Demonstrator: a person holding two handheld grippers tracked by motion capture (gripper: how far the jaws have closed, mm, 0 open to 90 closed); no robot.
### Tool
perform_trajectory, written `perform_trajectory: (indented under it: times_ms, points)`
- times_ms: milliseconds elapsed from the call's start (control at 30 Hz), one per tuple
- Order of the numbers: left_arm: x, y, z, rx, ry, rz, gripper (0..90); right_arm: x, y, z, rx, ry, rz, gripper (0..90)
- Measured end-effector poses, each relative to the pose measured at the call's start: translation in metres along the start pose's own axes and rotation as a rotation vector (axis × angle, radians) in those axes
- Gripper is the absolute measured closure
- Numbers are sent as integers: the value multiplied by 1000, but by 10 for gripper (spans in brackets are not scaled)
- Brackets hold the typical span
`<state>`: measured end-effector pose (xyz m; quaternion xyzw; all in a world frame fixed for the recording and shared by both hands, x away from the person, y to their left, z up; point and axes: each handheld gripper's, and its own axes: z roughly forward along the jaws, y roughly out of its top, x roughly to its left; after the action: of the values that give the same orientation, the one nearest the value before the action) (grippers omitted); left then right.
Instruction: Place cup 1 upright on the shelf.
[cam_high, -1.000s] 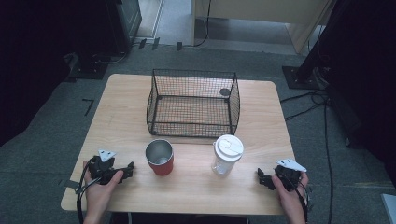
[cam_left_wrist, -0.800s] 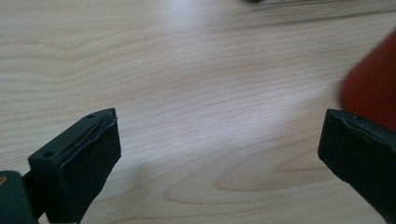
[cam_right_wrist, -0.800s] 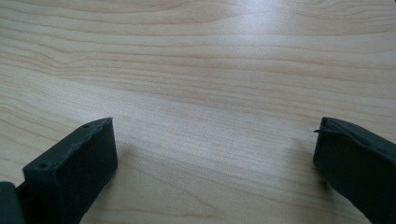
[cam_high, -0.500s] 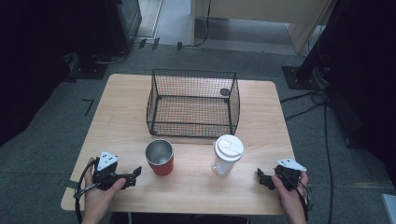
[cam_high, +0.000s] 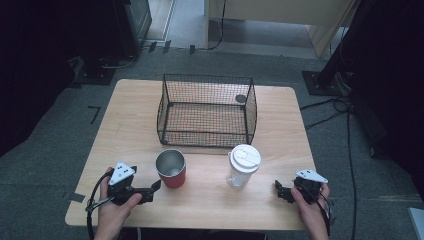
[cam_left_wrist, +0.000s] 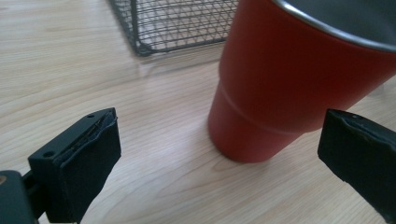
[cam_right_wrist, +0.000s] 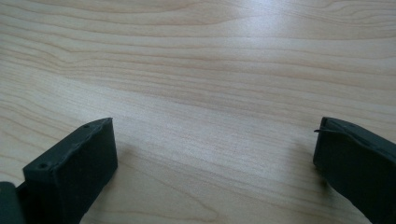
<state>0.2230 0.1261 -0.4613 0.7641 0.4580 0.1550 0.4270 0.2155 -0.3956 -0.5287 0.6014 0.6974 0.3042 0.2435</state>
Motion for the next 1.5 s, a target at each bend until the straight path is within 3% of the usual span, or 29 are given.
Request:
perform_trajectory:
  times_ms: [333, 467, 600, 667, 700, 867, 1067, 1167, 1500]
  points:
    - [-26, 12, 14, -2, -30, 36, 0, 0, 0, 0, 3, 7, -8, 0]
    - [-39, 18, 21, 1, -7, 92, 0, 1, 0, 0, 3, 16, -13, 0]
    - [-41, 20, 32, 19, 4, 79, 0, 1, 0, 0, 3, 16, -15, 0]
    - [-46, 21, 41, 46, 44, 71, 25, 1, 0, 0, 2, 18, -15, 0]
    - [-48, 22, 43, 51, 69, 79, 52, 1, 0, 0, 2, 20, -18, 0]
    - [-52, 30, 45, 81, 104, 121, 71, 2, 0, 0, 3, 29, -27, 0]
    - [-54, 36, 50, 82, 126, 115, 71, 1, 0, 0, 3, 30, -31, 0]
    - [-55, 38, 54, 78, 117, 104, 71, 1, 0, 0, 3, 30, -31, 0]
    - [-58, 43, 60, 91, 114, 131, 80, 1, 0, 0, 2, 30, -31, 0]
